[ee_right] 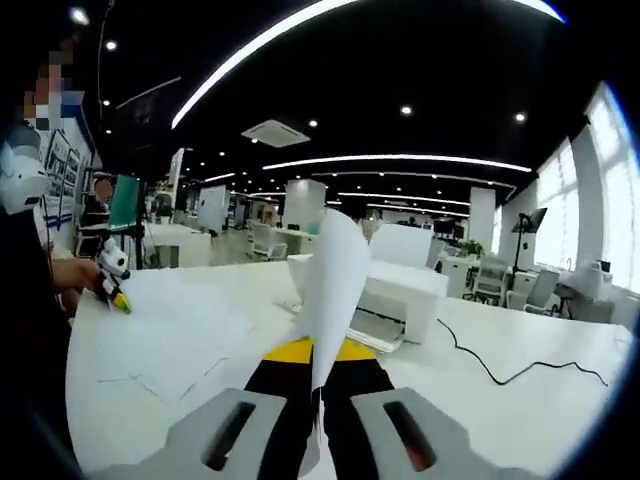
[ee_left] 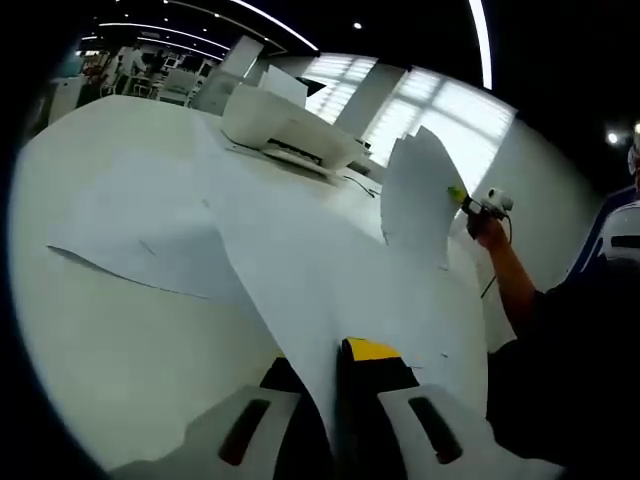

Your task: Organize the stack of printing papers by aligning and flattening the scattered papers on the table

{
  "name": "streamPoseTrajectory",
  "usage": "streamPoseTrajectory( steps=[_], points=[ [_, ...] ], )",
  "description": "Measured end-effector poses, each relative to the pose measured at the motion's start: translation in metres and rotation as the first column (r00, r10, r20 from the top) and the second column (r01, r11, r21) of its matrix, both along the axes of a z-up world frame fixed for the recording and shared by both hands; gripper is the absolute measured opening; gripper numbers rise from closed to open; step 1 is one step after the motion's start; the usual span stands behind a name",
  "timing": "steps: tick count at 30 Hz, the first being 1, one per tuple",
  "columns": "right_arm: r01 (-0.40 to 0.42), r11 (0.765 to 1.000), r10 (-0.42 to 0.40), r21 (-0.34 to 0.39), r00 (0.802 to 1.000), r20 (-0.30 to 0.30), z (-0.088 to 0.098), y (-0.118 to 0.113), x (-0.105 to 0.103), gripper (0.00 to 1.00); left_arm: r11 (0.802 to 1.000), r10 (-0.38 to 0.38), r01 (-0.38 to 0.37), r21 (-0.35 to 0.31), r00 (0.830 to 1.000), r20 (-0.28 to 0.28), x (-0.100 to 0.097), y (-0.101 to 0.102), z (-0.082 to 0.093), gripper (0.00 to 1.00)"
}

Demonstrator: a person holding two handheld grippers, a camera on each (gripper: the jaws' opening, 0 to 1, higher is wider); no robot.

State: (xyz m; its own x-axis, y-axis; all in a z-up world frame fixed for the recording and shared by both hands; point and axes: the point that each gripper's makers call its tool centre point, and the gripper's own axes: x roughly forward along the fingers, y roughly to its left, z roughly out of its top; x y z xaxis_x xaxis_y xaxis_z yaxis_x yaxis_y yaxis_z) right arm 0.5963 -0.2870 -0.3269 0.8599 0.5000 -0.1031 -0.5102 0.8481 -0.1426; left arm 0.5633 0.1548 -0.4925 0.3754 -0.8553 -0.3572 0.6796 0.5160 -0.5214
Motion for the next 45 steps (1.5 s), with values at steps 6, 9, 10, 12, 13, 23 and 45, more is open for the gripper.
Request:
streamPoseTrajectory(
  steps=[6,9,10,12,13,23,45],
  points=[
    [-0.047,0.998,0.049,-0.048,0.999,0.023,0.01,0.01,0.0,0.0,1.0,0.0,0.0,0.0,1.0,0.001,0.0,0.0,0.0,0.09],
    [-0.086,0.992,0.089,-0.09,0.996,0.029,0.015,0.021,-0.001,0.0,1.0,-0.001,0.001,0.001,1.0,0.002,0.0,0.0,0.0,0.09],
    [-0.091,0.991,0.094,-0.096,0.995,0.028,0.016,0.022,-0.001,0.0,1.0,-0.001,0.001,0.0,1.0,0.002,0.0,0.0,0.001,0.09],
    [-0.103,0.989,0.107,-0.108,0.994,0.029,0.017,0.024,-0.001,0.0,1.0,-0.002,0.002,0.0,1.0,0.002,0.0,-0.001,0.001,0.09],
    [-0.11,0.987,0.114,-0.117,0.993,0.032,0.019,0.025,-0.002,0.0,1.0,-0.002,0.002,0.0,1.0,0.002,0.0,-0.001,0.001,0.09],
    [-0.202,0.957,0.219,-0.208,0.974,0.06,0.044,0.039,-0.009,0.0,1.0,-0.01,0.01,-0.001,1.0,0.008,-0.001,-0.001,0.001,0.1],
    [-0.421,0.846,0.447,-0.328,0.894,0.006,0.062,0.096,-0.006,0.0,0.999,-0.028,0.029,-0.021,0.999,0.034,-0.004,-0.003,0.006,0.23]
  ],
)
